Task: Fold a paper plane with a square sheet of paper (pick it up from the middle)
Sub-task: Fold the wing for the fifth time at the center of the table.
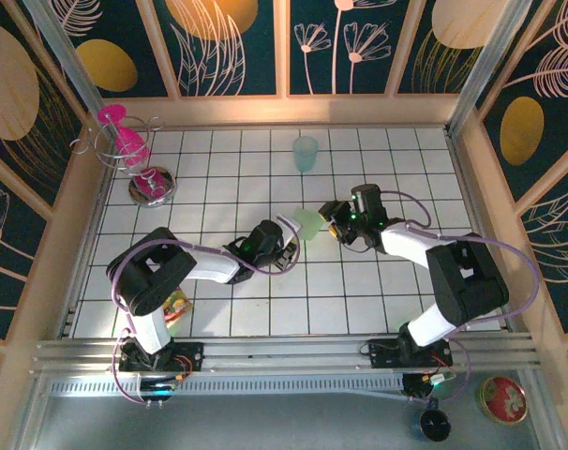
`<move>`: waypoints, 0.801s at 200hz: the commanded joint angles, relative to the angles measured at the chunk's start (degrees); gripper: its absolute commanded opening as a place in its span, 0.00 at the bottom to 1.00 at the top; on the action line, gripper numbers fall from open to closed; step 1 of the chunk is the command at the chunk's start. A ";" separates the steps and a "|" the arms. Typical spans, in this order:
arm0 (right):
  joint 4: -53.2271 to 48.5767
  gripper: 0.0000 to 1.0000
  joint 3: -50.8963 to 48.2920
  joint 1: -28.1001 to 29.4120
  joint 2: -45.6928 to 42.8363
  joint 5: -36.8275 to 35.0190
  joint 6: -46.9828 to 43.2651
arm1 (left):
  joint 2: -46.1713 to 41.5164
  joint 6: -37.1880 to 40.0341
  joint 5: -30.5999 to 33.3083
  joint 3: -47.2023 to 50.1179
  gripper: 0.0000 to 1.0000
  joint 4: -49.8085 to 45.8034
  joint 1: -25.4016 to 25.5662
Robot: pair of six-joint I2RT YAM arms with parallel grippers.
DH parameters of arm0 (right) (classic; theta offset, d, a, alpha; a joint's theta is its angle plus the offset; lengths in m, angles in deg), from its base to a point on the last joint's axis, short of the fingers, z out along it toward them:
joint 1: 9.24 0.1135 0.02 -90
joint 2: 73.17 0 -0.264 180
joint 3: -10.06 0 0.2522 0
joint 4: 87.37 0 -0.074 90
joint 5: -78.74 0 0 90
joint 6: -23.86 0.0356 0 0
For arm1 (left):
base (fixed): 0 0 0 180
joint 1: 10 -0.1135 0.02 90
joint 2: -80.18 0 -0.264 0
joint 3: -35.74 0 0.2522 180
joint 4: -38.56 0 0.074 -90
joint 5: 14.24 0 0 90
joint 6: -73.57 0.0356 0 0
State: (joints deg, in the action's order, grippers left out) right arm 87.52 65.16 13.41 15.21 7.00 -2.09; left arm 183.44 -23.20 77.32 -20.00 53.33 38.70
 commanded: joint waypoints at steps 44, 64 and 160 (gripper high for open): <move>-2.75 0.56 -1.65 -0.58 -1.30 -1.49 -2.76 | -0.93 2.84 2.76 -0.26 0.16 -2.94 0.33; -1.60 0.56 -2.29 0.39 -0.56 -0.32 -1.91 | -1.86 2.65 2.92 -0.47 0.16 -3.41 0.20; 6.89 0.61 0.11 5.11 5.71 7.18 0.86 | -3.78 2.61 3.54 0.49 0.17 -2.04 0.25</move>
State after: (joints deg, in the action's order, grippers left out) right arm 92.06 63.22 17.94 19.28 12.05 -2.20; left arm 180.25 -21.73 80.43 -19.78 51.17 38.70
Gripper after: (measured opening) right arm 0.610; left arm 0.163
